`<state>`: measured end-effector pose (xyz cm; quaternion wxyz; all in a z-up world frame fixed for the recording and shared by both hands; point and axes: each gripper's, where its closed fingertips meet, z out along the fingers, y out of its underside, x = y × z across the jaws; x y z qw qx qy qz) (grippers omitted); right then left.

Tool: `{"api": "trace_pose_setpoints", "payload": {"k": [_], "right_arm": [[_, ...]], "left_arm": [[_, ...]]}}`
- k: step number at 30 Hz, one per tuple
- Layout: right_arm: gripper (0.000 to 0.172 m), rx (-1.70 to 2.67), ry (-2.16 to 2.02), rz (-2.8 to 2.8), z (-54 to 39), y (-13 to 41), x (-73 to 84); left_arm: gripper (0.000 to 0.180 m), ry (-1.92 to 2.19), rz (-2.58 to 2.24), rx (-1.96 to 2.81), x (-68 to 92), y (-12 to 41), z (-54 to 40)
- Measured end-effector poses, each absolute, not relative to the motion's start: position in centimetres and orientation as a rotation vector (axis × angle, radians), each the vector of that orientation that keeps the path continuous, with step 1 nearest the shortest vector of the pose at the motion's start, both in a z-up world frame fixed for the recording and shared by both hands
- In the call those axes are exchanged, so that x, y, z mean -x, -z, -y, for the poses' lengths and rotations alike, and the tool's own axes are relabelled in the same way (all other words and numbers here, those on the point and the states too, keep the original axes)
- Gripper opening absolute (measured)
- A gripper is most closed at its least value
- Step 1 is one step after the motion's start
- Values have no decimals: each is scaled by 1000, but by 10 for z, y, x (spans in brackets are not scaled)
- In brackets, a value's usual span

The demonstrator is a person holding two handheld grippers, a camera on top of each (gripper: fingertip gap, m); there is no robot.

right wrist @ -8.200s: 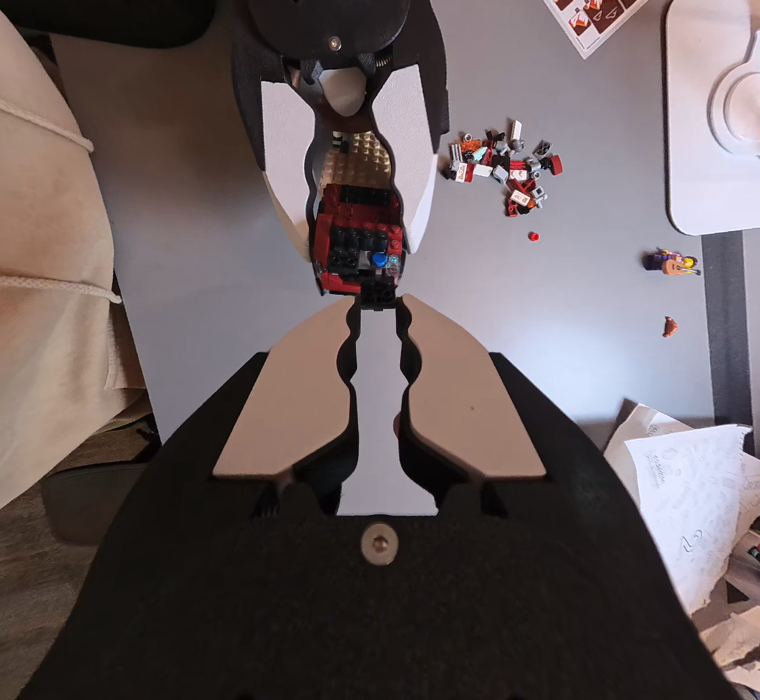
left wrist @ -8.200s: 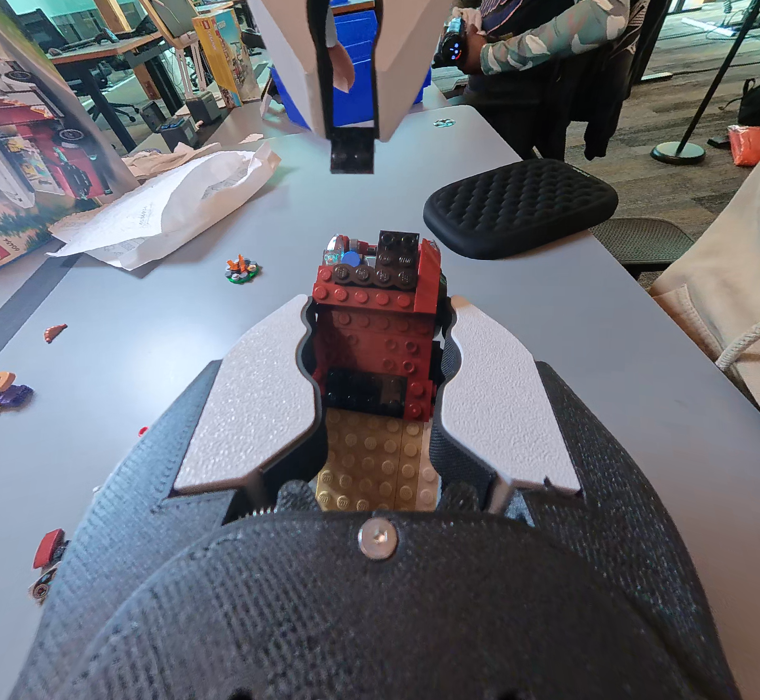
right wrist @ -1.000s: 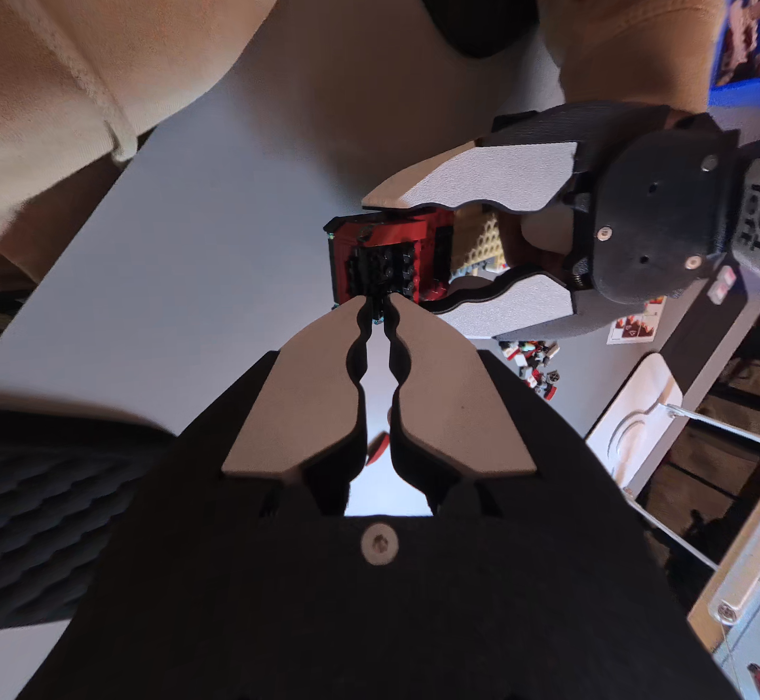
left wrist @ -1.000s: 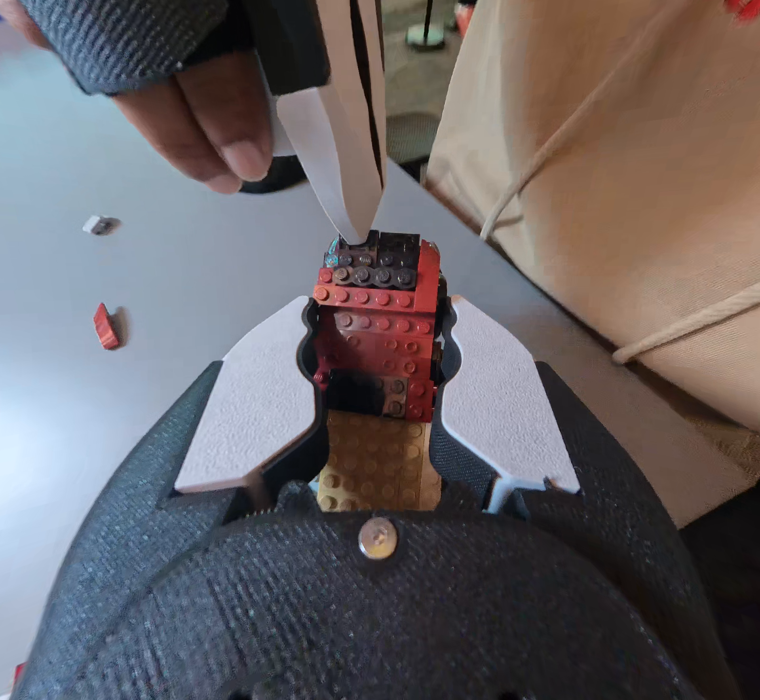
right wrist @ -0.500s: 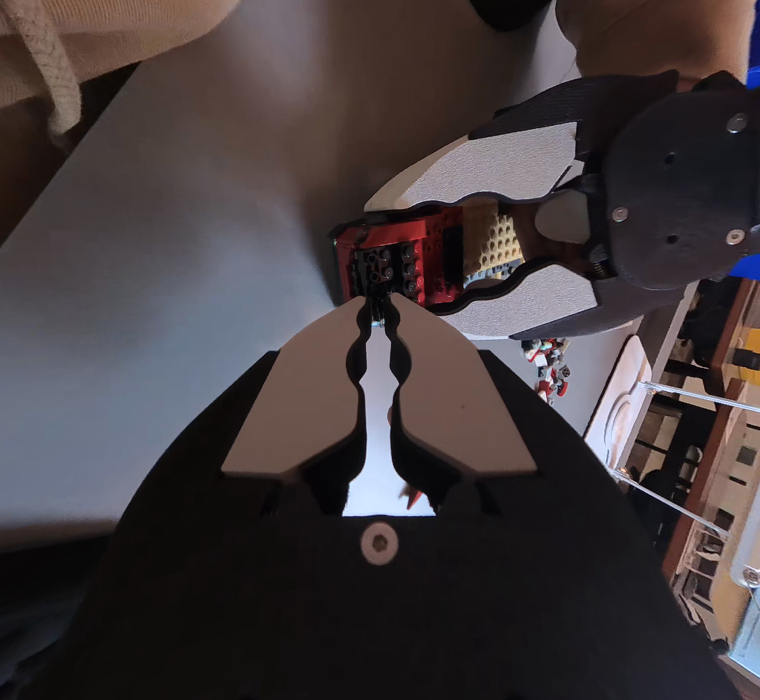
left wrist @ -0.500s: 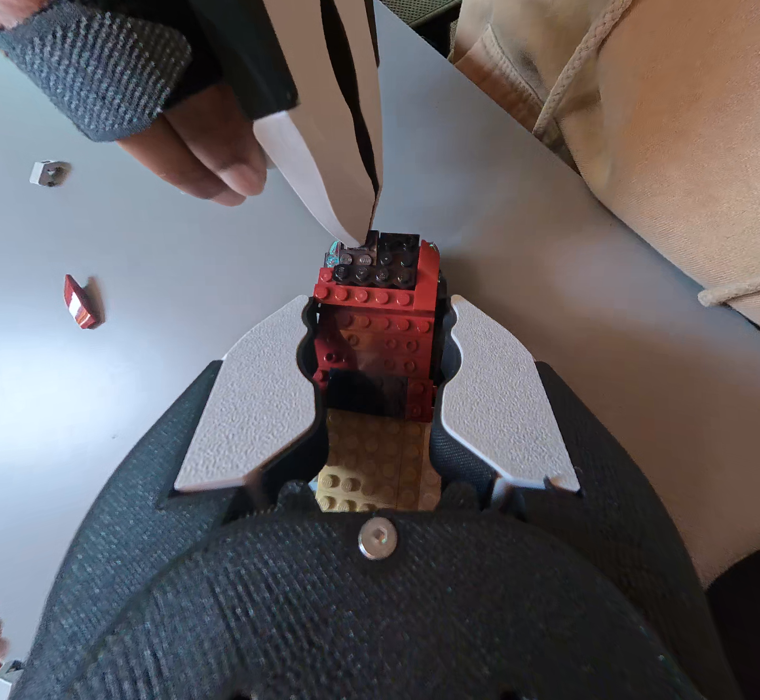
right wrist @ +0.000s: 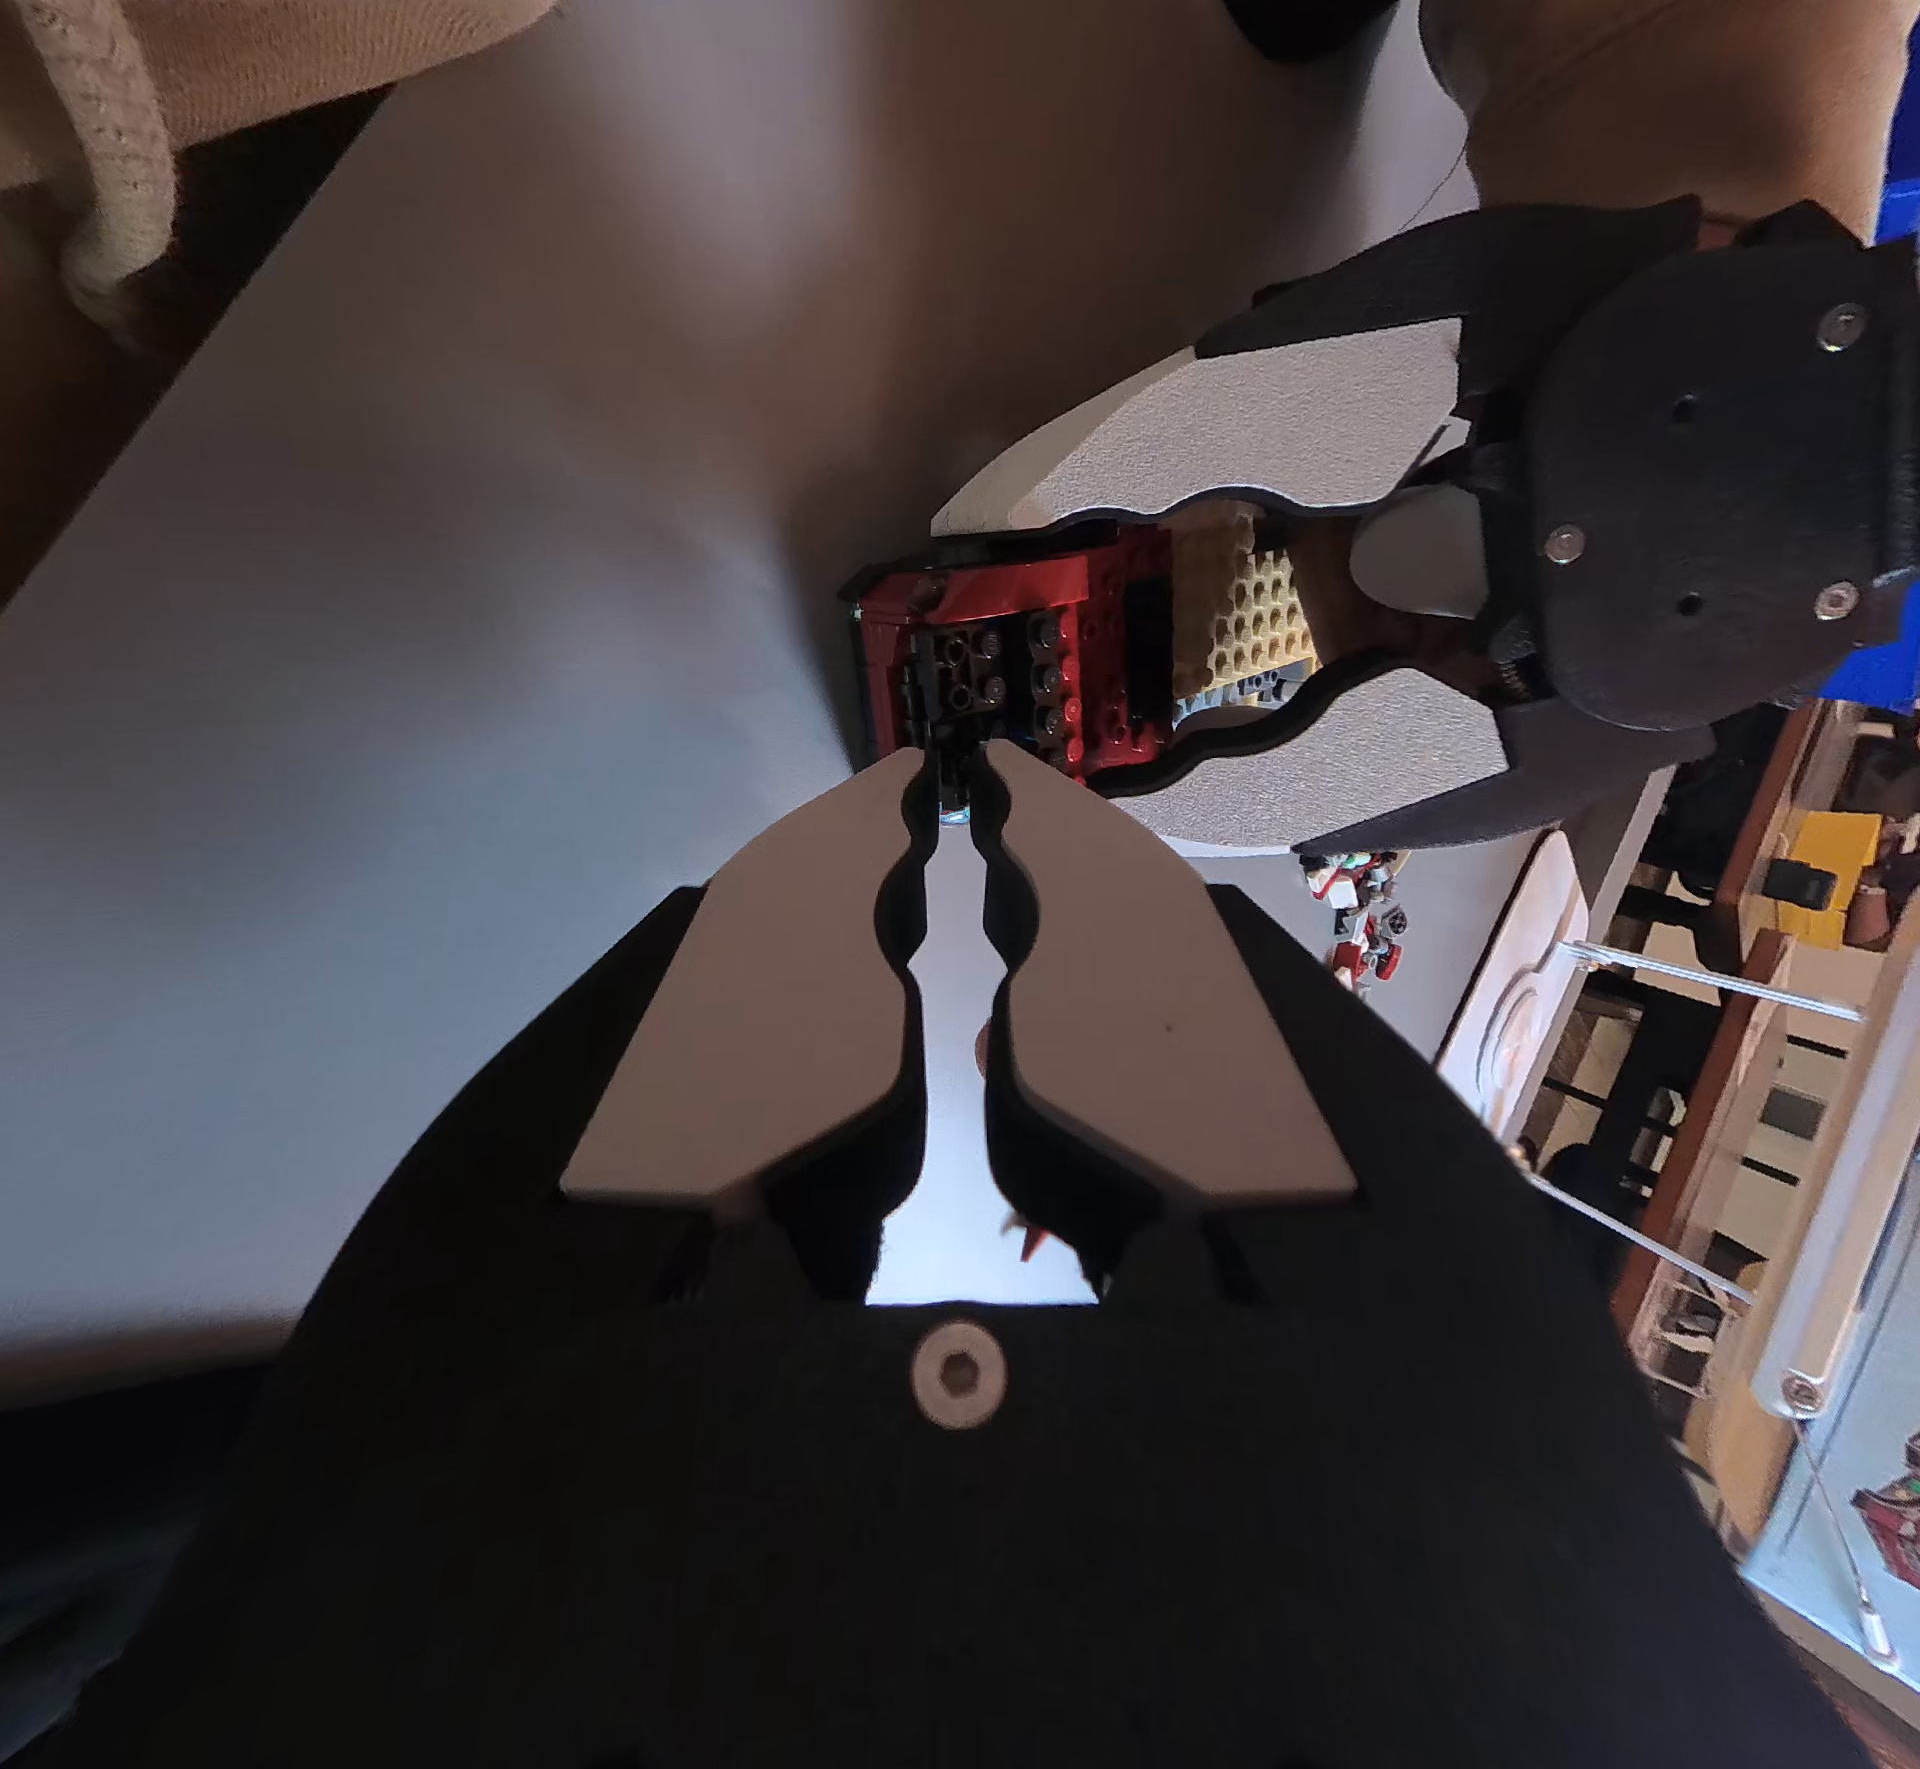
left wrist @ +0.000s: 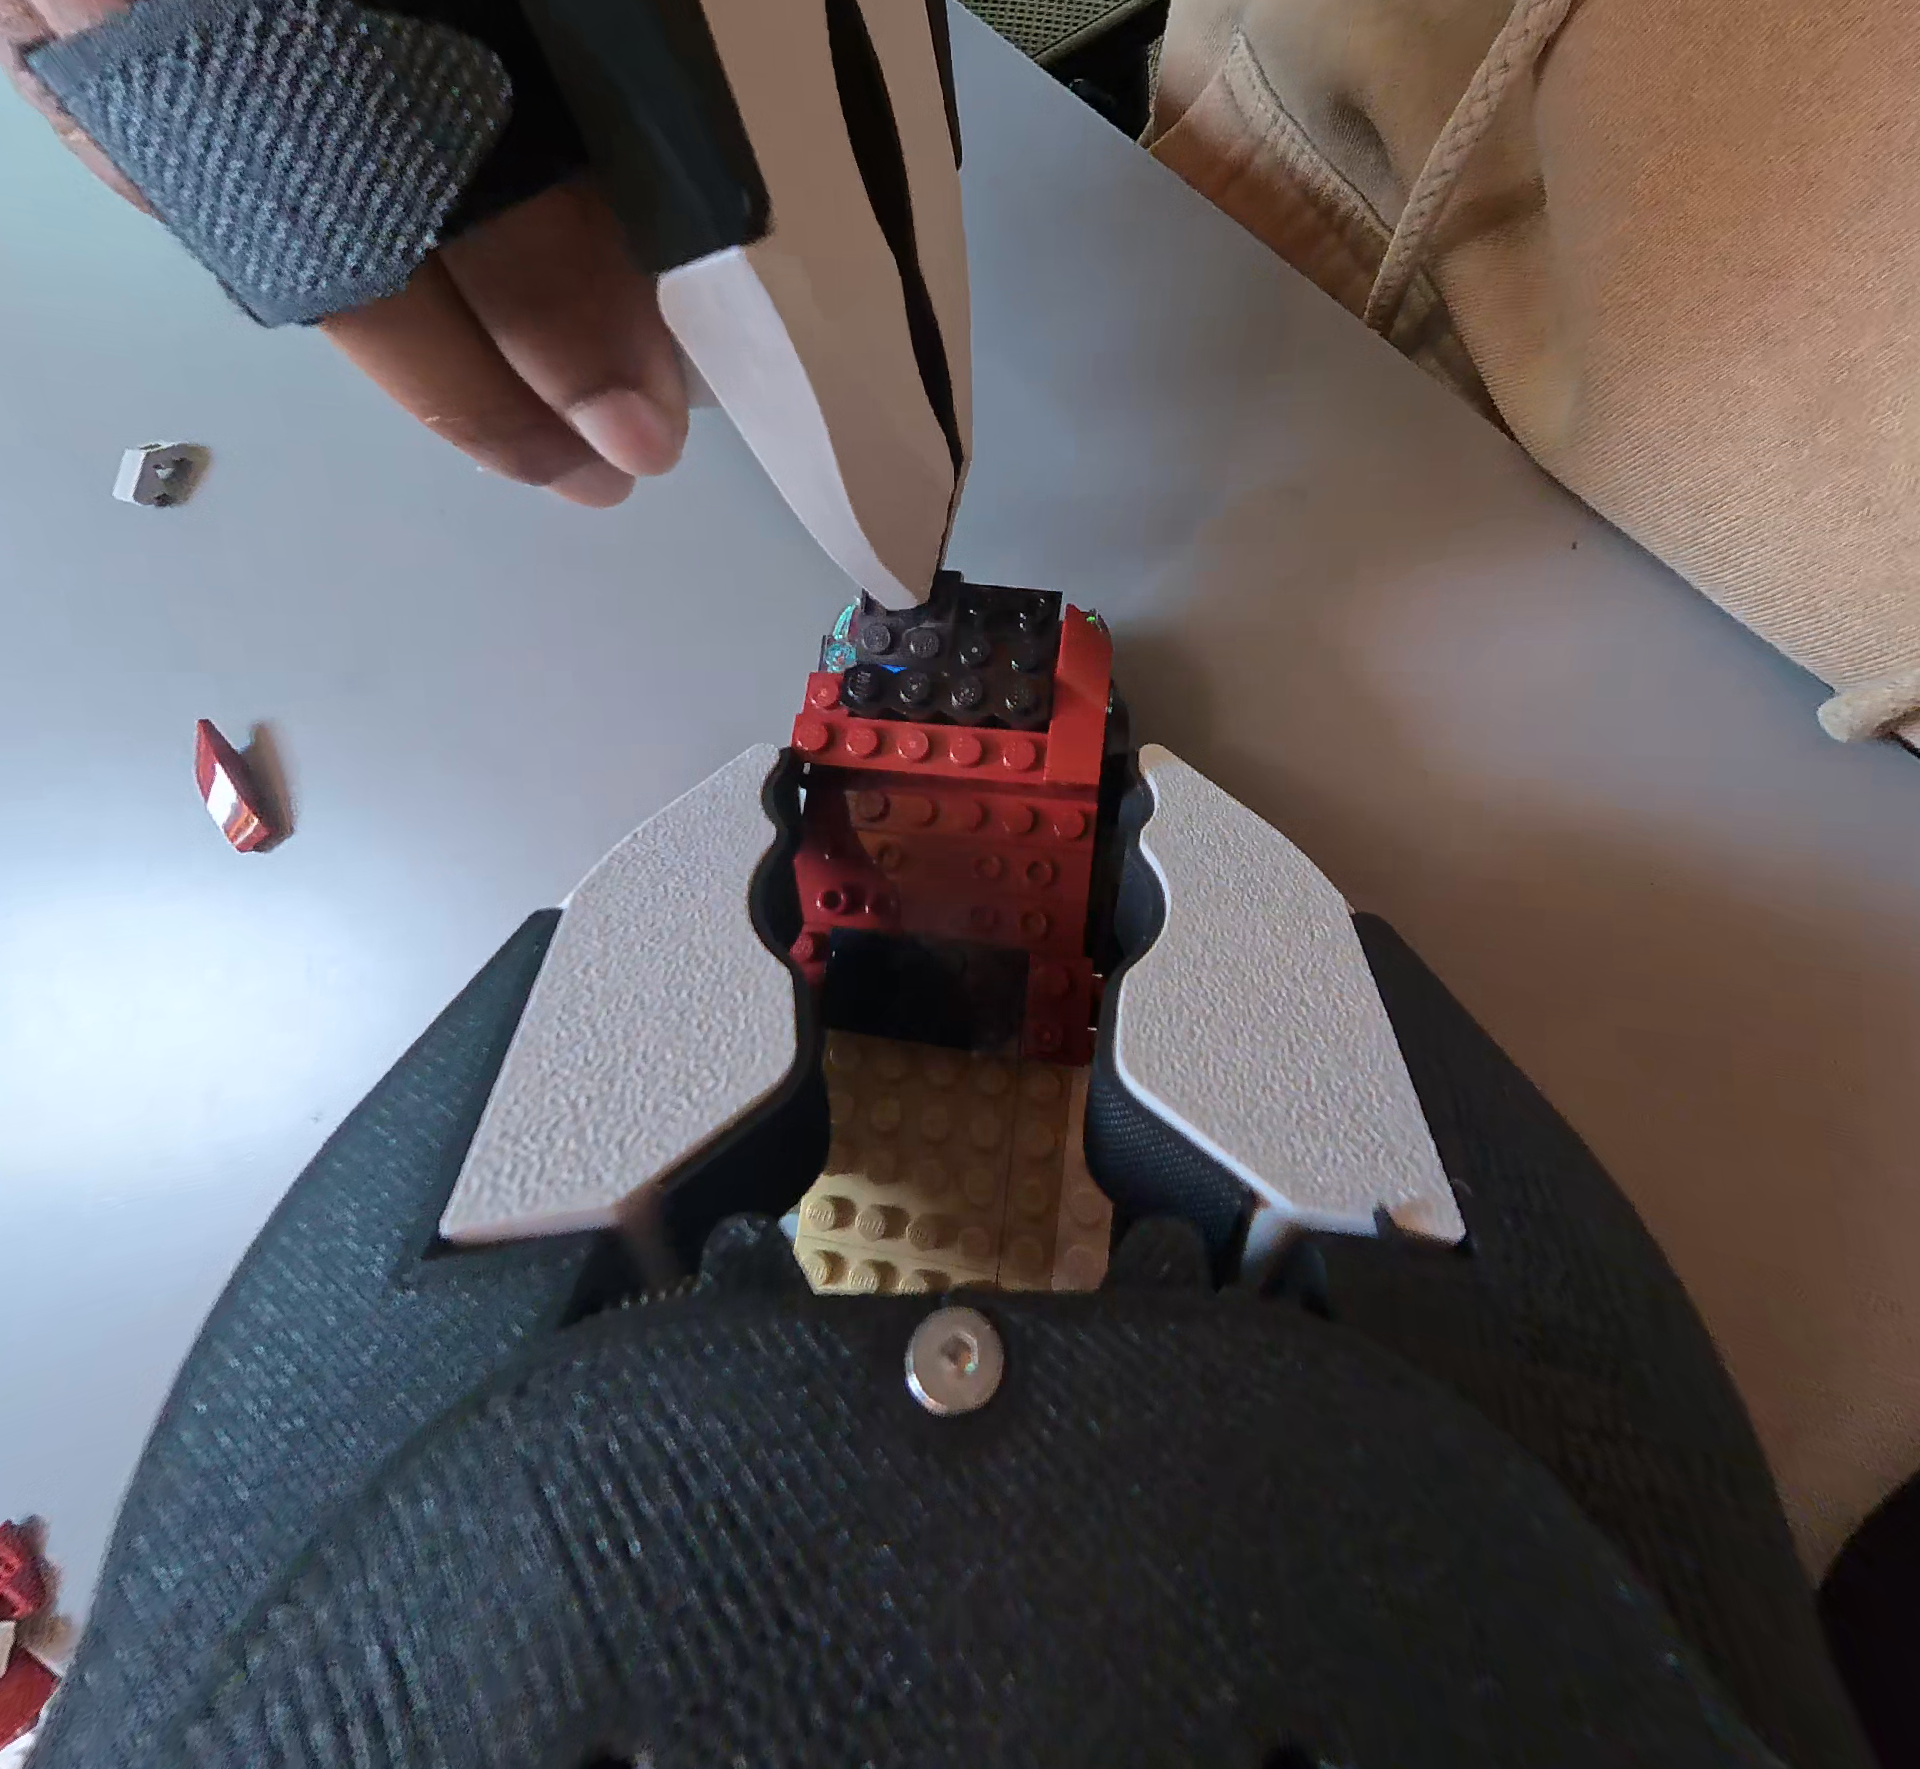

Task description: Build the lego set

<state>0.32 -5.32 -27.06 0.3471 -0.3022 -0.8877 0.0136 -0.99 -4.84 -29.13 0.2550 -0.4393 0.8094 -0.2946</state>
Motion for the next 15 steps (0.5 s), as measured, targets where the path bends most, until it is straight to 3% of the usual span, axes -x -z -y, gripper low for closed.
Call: {"api": "trace_pose_setpoints", "payload": {"k": [15], "right_arm": [[6,751,11,2258,53,274,-3]], "left_arm": [[59,795,-2198,1192,10,291,49]]}}
